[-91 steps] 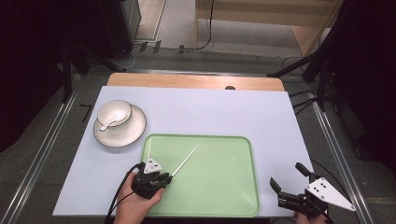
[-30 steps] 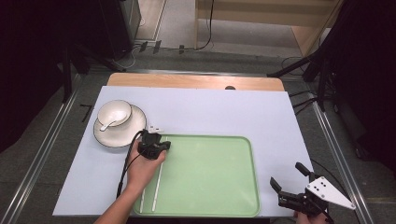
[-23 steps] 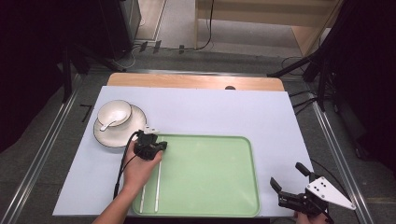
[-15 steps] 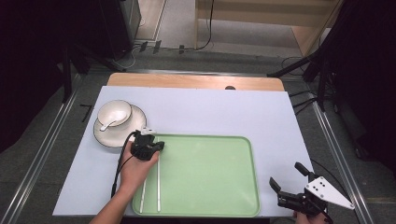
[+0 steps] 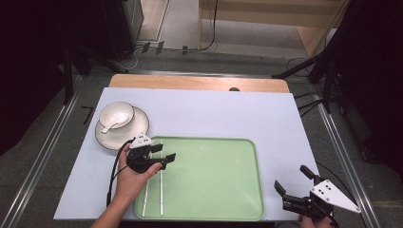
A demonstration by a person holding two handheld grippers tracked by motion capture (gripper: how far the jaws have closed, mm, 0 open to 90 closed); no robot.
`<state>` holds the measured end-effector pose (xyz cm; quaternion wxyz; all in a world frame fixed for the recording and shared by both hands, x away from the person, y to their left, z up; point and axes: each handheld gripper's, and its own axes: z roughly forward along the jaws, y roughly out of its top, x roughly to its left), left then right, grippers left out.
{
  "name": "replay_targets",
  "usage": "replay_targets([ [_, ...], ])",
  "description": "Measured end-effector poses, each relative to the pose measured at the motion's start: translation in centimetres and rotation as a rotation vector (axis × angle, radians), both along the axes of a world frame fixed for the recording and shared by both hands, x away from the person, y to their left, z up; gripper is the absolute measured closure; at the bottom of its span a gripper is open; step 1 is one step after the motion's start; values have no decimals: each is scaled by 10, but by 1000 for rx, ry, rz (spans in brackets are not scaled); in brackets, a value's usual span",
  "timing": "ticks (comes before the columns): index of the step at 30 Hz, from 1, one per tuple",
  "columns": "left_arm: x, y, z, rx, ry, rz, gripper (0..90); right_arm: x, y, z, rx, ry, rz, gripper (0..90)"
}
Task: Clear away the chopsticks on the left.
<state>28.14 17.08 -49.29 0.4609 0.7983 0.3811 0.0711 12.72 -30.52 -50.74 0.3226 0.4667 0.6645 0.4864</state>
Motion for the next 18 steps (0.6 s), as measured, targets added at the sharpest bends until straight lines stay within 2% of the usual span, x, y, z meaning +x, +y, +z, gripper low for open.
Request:
replay_targets([
  [1, -2, 2, 1, -15, -6, -15, 56, 0, 0, 0, -2, 0, -1, 9],
  [2, -5, 5, 3, -32, -24, -25, 0, 0, 0, 0, -2, 0, -2, 9],
  [6, -15, 19, 12, -61, -60, -31, 0, 0, 1, 0, 1, 2, -3, 9],
  [11, -28, 38, 19, -65, -93, -36, 0, 1, 1, 0, 2, 2, -4, 9],
  [18, -42, 63, 24, -78, -125, -8, 0, 0, 1, 0, 1, 3, -7, 9],
])
